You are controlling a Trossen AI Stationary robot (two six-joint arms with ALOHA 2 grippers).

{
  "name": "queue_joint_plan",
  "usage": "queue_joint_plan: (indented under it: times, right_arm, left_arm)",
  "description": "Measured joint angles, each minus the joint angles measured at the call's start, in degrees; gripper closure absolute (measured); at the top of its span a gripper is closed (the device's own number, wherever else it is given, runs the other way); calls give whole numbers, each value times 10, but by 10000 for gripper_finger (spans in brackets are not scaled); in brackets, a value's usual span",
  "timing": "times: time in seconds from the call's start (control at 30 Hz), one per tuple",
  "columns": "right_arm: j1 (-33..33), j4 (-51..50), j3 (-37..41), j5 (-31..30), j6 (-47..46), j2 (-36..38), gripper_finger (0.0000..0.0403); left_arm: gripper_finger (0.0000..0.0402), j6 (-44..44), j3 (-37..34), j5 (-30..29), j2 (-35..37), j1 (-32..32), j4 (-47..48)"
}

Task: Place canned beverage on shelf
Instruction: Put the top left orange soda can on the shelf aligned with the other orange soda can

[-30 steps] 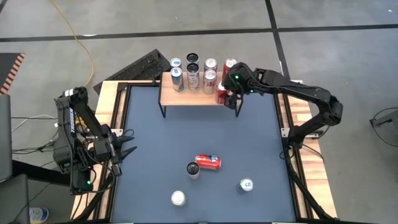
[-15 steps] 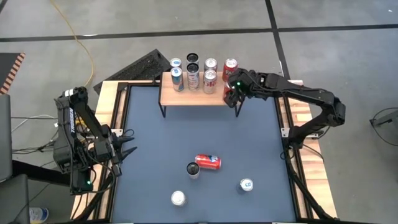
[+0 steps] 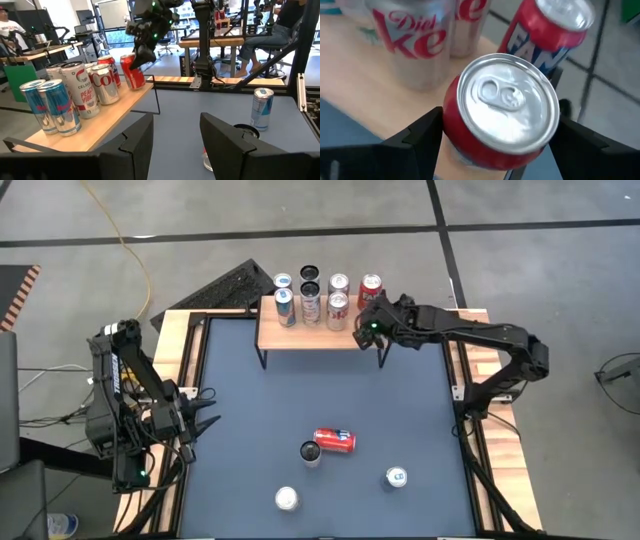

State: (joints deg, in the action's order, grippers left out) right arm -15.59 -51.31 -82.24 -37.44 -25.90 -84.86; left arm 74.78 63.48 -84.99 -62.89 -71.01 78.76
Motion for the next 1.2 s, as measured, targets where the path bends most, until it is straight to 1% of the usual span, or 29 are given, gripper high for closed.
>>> queue_joint_plan:
  times: [0.1, 0.23, 0.33, 0.5, 0.87, 1.2]
  right_arm:
    - [1, 10, 0, -23, 4, -18, 95]
    - [-2, 28, -1, -28, 3, -33, 95]
    - [-3, 37, -2, -31, -2, -35, 95]
    - [-3, 38, 0, -57, -11, -35, 95]
    - [-10, 43, 0, -60, 7, -36, 94]
    - [-11, 65, 0, -64, 20, -36, 59]
  left_arm:
    - [249, -1, 0, -4, 0, 0, 0]
    - [249, -2, 0, -6, 0, 0, 0]
    - [249, -2, 0, -8, 0, 0, 0]
    - [249, -2, 0, -9, 0, 0, 0]
    - [249, -1, 0, -12, 0, 0, -1]
    - [249, 3, 0, -13, 0, 0, -2]
